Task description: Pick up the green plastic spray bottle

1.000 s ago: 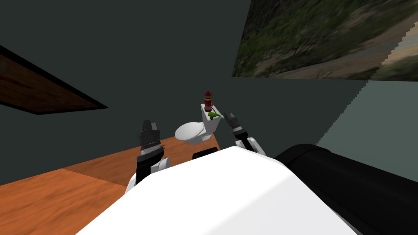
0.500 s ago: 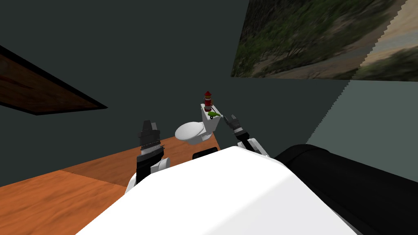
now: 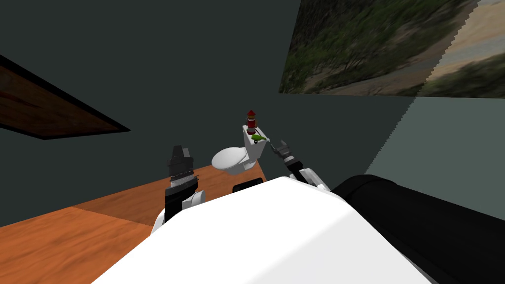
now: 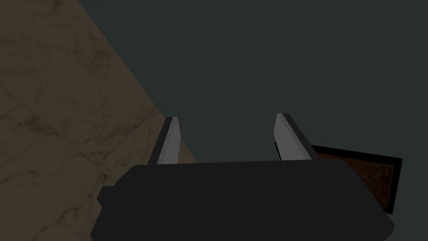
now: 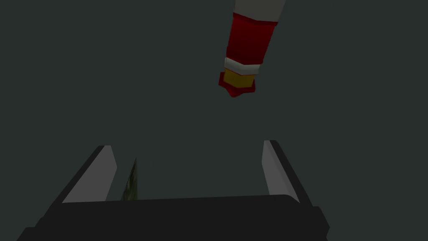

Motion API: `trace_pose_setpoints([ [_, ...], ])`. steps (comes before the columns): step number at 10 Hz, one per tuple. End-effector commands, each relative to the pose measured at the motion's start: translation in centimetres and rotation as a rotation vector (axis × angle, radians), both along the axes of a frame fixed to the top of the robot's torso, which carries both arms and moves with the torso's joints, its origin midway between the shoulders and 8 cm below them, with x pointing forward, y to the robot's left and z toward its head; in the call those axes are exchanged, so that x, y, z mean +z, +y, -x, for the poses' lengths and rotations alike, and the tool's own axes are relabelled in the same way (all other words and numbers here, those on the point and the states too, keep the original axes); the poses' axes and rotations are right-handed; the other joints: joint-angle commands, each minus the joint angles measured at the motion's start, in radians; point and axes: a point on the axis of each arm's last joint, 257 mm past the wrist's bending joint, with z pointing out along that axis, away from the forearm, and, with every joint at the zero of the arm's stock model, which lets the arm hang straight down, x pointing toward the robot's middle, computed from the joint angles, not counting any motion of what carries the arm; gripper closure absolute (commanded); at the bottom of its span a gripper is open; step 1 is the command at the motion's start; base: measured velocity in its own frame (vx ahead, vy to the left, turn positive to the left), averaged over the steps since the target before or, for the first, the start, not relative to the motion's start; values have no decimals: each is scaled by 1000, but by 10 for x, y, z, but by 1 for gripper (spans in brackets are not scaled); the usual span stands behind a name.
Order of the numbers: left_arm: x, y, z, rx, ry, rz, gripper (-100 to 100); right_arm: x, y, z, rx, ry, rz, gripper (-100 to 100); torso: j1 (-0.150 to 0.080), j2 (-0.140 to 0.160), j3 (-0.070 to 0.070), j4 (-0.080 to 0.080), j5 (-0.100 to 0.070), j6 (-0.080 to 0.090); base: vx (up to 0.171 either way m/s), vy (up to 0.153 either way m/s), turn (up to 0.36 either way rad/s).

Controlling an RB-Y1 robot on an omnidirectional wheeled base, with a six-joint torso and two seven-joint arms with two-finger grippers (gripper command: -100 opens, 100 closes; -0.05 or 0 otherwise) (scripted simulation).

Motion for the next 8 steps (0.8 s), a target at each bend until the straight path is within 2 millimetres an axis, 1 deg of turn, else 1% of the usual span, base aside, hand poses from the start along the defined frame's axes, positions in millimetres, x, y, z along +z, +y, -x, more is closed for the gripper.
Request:
trace_pose_setpoints([
  [1,0,0,0,0,0,0,0,-5,-4,1,-15,17,75,-100,0,0,0,0,0,0,0,20,-6],
  [3,0,0,0,0,0,0,0,-22,-16,6,-50,68,228,-100,0,-1,0,0,0,0,13,21,-3],
  [4,0,0,0,0,0,0,0,-22,-16,6,-51,68,252,-100,0,-1,-1,0,0,0,13,19,-4],
  [6,0,0,0,0,0,0,0,-38,-29,12,-82,118,405,-100,0,-1,-1,0,0,0,18,21,1],
  [7,0,0,0,0,0,0,0,-39,-29,12,-82,118,420,-100,0,-2,-1,0,0,0,20,18,-1],
  [8,0,0,0,0,0,0,0,-47,-35,15,-95,142,500,-100,0,-2,-1,0,0,0,24,24,7],
])
